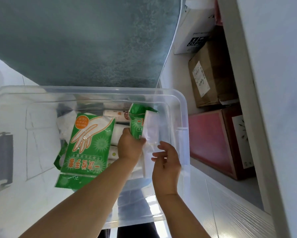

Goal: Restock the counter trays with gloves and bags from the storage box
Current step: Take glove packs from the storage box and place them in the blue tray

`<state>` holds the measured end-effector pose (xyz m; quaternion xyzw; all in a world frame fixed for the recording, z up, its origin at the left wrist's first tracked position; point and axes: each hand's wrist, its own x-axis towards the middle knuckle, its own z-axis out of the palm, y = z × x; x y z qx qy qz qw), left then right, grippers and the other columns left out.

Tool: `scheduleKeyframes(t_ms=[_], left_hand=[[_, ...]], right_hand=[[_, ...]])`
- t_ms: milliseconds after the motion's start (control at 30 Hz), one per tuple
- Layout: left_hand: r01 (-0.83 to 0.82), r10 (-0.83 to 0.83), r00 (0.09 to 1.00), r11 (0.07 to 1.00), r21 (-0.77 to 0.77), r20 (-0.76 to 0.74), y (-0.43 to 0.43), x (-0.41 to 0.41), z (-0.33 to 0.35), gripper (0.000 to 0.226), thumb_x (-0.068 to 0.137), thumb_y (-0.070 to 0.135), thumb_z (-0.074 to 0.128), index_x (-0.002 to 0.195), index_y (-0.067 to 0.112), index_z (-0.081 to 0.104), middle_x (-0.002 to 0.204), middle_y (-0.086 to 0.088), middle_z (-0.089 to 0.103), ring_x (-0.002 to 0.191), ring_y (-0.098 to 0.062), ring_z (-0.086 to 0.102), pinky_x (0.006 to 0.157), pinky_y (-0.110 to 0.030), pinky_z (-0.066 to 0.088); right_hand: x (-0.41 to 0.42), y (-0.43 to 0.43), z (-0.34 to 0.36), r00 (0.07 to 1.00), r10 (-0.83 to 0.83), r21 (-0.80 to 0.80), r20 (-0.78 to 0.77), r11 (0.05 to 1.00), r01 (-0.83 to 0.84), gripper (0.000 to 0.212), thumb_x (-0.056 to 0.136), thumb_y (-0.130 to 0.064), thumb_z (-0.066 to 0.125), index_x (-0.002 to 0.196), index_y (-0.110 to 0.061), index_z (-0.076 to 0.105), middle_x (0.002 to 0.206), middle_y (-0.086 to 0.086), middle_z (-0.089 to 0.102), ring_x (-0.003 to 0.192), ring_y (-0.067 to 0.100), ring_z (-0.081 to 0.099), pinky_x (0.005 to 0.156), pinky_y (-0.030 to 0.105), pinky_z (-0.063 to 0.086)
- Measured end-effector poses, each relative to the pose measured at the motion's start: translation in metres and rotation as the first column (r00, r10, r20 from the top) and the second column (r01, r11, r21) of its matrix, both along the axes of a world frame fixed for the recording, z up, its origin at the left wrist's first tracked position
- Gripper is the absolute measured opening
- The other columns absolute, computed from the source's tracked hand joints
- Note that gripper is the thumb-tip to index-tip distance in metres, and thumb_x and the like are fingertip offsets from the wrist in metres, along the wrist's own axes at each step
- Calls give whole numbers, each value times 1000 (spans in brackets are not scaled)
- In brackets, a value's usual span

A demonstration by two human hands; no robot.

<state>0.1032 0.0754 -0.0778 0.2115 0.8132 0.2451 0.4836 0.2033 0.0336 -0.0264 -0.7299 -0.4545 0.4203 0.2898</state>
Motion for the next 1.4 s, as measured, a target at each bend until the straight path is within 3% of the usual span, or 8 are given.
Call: scheduleKeyframes(t_ms=[200,333,533,700,933,1200,1267,1400], left_hand=[[-35,29,991,999,42,127,-5,-38,63,30,65,6,78,87,16,61,75,1,67,65,-16,64,55,-23,47],[-151,126,927,988,43,353,-14,-68,120,34,64,-1,79,92,11,65,80,-7,72,66,-22,68,62,-29,53],[-114,7,804,983,141,595,-37,-92,195,36,67,-8,73,99,7,67,89,-13,75,79,-30,72,64,-34,58],[120,-248,793,959,256,557,-70,-103,243,60,60,-4,78,115,9,57,102,-15,71,91,-32,68,82,-42,54],[401,-544,709,835,378,449,-118,-77,289,64,47,5,76,106,23,58,94,-5,72,85,-21,69,73,-33,56],[649,-815,433,579,494,387,-142,20,355,54,44,15,78,93,31,61,90,-6,72,85,-24,69,74,-38,56],[681,-856,353,512,523,378,-154,51,372,60,41,17,80,97,28,61,95,-11,71,92,-30,68,83,-45,55],[722,-920,257,386,574,296,-186,114,398,58,46,13,79,99,27,59,84,-1,72,82,-21,68,73,-35,53]], right_hand=[[2,12,30,997,75,-139,-31,987,-78,38,89,-2,53,124,-15,49,115,-4,55,104,13,56,84,17,42],[-7,21,67,947,55,-325,-317,931,-163,36,88,-18,62,120,-21,47,106,-14,58,91,-1,61,68,5,45],[-21,3,132,774,-74,-376,-629,901,-219,33,77,-23,74,108,-16,64,99,3,75,90,19,71,66,23,56],[-30,-37,187,833,-144,-284,-535,959,-17,25,78,-19,73,101,-11,67,91,8,76,81,22,72,63,27,56],[-11,-117,247,808,-303,-183,-505,953,243,25,77,-15,74,98,-6,66,91,16,73,77,28,70,67,35,56],[75,-200,330,706,-468,-78,-531,857,510,36,78,-9,71,111,2,59,106,26,68,95,41,66,88,52,53],[97,-222,345,667,-502,-36,-551,812,582,34,79,-8,70,110,0,59,103,24,69,92,39,67,83,48,56],[144,-269,364,618,-574,43,-536,713,700,30,78,-10,72,104,-5,61,94,18,73,82,32,71,70,39,59]])
